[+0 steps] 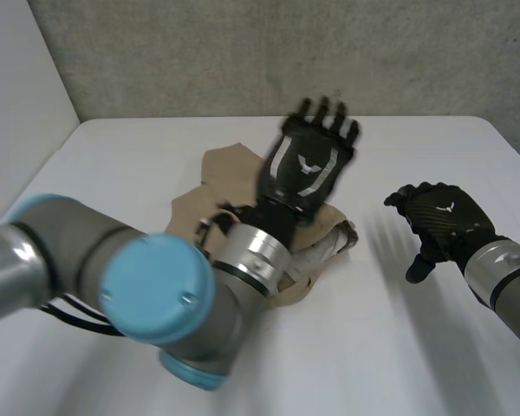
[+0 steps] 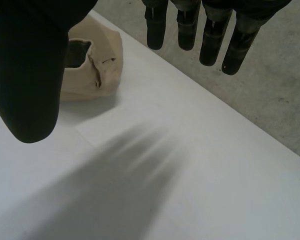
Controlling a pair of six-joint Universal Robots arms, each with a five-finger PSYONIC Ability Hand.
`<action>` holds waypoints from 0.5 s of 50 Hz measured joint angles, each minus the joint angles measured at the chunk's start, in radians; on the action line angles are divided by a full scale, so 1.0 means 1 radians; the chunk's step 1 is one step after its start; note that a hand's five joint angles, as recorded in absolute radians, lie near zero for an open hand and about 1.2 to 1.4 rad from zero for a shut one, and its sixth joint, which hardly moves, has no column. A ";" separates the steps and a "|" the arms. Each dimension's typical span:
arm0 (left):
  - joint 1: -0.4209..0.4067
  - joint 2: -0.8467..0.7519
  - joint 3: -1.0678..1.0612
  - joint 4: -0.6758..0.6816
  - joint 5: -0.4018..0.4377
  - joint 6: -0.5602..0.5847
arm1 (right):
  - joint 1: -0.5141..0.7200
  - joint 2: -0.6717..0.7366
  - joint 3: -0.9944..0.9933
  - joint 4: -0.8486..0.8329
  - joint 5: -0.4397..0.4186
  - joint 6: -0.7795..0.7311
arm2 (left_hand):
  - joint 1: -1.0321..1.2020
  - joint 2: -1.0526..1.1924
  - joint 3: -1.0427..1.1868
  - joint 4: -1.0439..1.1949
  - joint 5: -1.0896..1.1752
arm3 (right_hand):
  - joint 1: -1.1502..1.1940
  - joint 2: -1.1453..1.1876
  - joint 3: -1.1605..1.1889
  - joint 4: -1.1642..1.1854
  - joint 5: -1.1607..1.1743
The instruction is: Fold the shorts.
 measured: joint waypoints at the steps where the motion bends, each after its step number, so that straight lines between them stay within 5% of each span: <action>1: 0.033 0.044 -0.026 -0.023 -0.015 -0.002 | 0.001 -0.001 -0.001 0.002 -0.004 -0.002 | 0.000 0.000 0.000 0.000 0.000 | 0.000 0.000 0.000 0.000 0.000; 18: 0.248 0.377 -0.319 -0.295 -0.066 -0.269 | 0.129 0.020 -0.077 -0.004 -0.053 -0.026 | 0.000 0.000 0.000 0.000 0.000 | 0.000 0.000 0.000 0.000 0.000; 25: 0.329 0.456 -0.416 -0.332 -0.064 -0.342 | 0.233 0.252 -0.251 -0.028 -0.005 -0.154 | 0.000 0.000 0.000 0.000 0.000 | 0.003 0.005 0.008 0.002 0.005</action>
